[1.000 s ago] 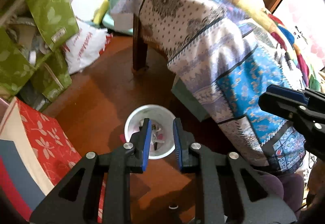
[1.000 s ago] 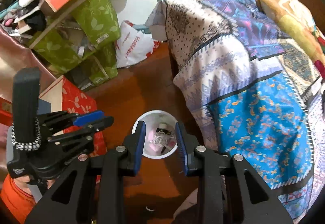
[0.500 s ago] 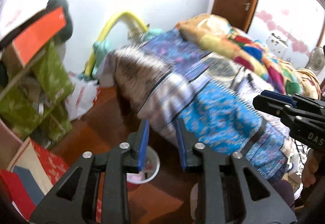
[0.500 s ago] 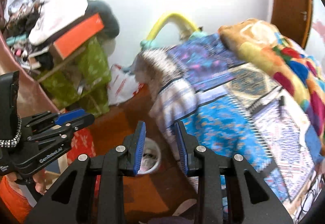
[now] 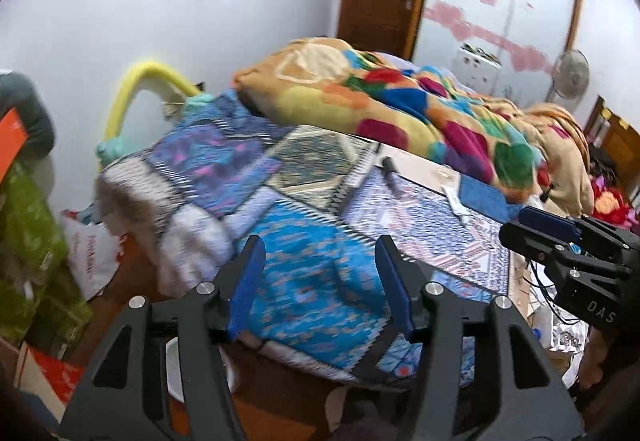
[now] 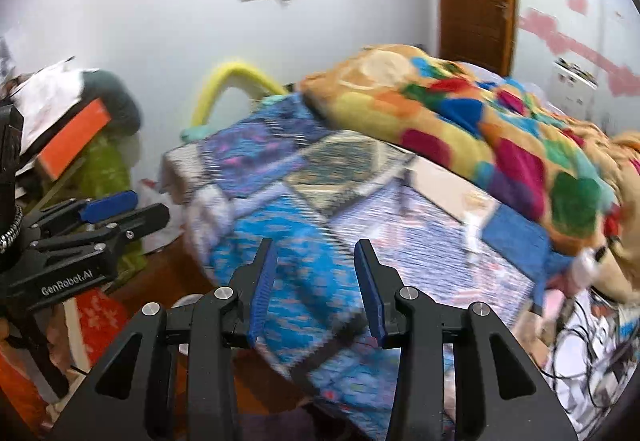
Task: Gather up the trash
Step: 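Move both open tools back over the items on the cloth, then close the right gripper on the white tube while the left gripper grasps the purple cylinder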
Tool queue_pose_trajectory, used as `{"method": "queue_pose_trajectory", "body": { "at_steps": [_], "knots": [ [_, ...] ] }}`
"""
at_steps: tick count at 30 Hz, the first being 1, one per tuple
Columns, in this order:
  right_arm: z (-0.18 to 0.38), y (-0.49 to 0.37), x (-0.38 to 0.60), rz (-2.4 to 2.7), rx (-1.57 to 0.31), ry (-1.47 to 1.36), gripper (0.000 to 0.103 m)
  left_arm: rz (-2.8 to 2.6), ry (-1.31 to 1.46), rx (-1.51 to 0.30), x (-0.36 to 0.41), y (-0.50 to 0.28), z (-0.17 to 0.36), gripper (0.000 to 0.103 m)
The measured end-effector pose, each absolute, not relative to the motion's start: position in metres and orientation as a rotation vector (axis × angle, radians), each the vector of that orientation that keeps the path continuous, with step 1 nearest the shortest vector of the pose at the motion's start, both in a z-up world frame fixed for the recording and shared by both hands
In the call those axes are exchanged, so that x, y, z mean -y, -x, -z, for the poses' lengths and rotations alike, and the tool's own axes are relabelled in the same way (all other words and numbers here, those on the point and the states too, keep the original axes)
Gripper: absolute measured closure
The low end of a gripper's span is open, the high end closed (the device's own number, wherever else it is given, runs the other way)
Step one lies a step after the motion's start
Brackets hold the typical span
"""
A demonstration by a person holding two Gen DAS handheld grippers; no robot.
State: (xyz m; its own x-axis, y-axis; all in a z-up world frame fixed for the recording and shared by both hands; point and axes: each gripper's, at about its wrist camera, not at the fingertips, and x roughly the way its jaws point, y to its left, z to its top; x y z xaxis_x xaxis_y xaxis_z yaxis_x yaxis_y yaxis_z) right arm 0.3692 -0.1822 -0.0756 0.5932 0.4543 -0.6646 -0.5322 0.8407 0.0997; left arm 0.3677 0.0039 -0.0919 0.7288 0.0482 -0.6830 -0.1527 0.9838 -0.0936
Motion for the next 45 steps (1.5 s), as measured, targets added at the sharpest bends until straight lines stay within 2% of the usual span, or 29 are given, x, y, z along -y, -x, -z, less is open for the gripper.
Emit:
{"method": "queue_pose_trajectory", "body": {
  "at_steps": [6, 14, 25, 34, 36, 37, 38, 45],
  "knots": [
    [0.097, -0.407, 0.242, -0.455, -0.786, 0.062, 0.066, -0.035, 0.123, -0.798, 0.039, -0.42, 0.113, 0.046],
    [0.133, -0.454, 0.288, -0.367, -0.854, -0.012, 0.066, 0.018, 0.161, -0.887, 0.061, -0.491, 0.154, 0.046],
    [0.203, -0.523, 0.266, -0.363, -0.941, 0.033, 0.066, 0.04, 0.089, -0.961, 0.081, -0.566, 0.207, 0.046],
    [0.226, -0.539, 0.251, -0.384, -0.908, 0.131, 0.066, 0.047, 0.097, -0.955, 0.079, -0.609, 0.235, 0.046],
    [0.228, -0.54, 0.252, -0.38, -0.904, 0.129, 0.071, 0.046, 0.102, -0.957, 0.081, -0.619, 0.242, 0.046],
    [0.228, -0.539, 0.254, -0.375, -0.89, 0.132, 0.081, 0.045, 0.101, -0.958, 0.082, -0.623, 0.244, 0.046],
    [0.228, -0.539, 0.255, -0.382, -0.893, 0.127, 0.085, 0.041, 0.093, -0.957, 0.085, -0.629, 0.248, 0.046],
    [0.227, -0.535, 0.265, -0.377, -0.868, 0.09, 0.086, -0.001, 0.114, -0.959, 0.086, -0.655, 0.262, 0.047]
  ]
}}
